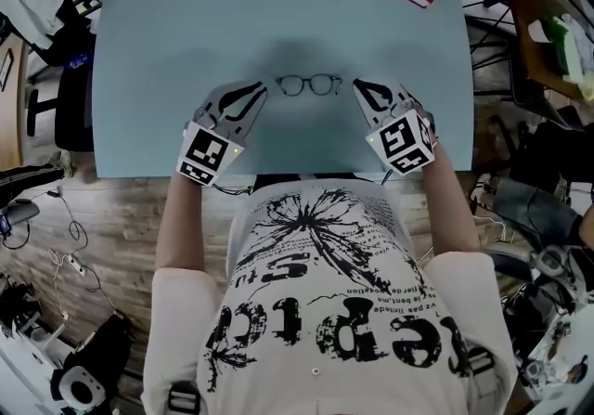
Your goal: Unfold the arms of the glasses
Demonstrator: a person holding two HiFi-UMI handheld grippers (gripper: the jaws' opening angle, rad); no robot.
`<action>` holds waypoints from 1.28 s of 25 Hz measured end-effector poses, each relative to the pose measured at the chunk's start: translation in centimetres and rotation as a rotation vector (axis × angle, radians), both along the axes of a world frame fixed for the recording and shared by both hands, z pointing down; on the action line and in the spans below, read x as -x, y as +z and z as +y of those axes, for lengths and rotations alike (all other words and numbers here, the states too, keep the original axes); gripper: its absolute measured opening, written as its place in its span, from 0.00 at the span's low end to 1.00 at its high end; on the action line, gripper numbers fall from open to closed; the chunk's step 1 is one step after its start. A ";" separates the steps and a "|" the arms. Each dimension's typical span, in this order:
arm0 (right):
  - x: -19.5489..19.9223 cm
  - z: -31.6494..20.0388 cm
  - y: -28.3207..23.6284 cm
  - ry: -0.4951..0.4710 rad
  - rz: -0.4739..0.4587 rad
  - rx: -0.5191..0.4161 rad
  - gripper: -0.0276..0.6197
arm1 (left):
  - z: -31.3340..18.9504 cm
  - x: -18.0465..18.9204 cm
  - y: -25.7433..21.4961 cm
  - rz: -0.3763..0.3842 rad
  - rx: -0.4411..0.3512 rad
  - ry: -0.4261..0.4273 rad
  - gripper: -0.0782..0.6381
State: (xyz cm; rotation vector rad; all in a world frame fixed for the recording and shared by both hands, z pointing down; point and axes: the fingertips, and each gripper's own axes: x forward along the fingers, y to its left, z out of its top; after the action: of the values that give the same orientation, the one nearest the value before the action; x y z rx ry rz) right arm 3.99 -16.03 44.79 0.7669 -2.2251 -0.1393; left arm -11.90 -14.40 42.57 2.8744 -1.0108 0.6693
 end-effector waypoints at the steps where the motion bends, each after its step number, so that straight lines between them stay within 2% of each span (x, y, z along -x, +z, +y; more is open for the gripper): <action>1: 0.2 0.3 -0.8 0.012 -0.035 -0.023 0.06 | 0.3 0.0 -0.7 0.017 -0.017 -0.015 0.16; 6: 1.7 0.7 -5.3 0.077 -0.220 -0.141 0.06 | 1.0 -0.3 -4.4 0.124 -0.103 -0.082 0.15; 9: 2.1 0.2 -8.8 0.140 -0.308 -0.237 0.06 | 0.9 0.2 -7.6 0.189 -0.175 -0.172 0.14; 11: 2.3 0.2 -10.5 0.172 -0.362 -0.267 0.06 | 0.8 0.7 -9.3 0.209 -0.216 -0.243 0.14; 15: 2.5 0.2 -12.4 0.197 -0.414 -0.309 0.06 | 0.5 1.6 -11.7 0.201 -0.271 -0.349 0.13; 21: 2.1 -0.2 -14.5 0.250 -0.486 -0.362 0.06 | -0.1 3.0 -14.4 0.220 -0.339 -0.443 0.13; 24: 1.8 -0.3 -14.8 0.267 -0.499 -0.364 0.06 | -0.2 3.4 -15.0 0.241 -0.342 -0.480 0.13; 28: 1.5 -0.1 -14.8 0.285 -0.503 -0.367 0.05 | 0.0 2.9 -15.4 0.237 -0.350 -0.488 0.13; 32: 1.2 0.0 -14.9 0.296 -0.505 -0.370 0.05 | 0.1 2.4 -14.9 0.265 -0.311 -0.476 0.13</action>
State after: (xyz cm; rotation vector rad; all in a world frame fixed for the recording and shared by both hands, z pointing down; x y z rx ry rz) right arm 2.78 -16.00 29.91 1.4566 -2.5513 -0.2360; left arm -14.26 -14.33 27.63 2.6733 -1.7878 0.1024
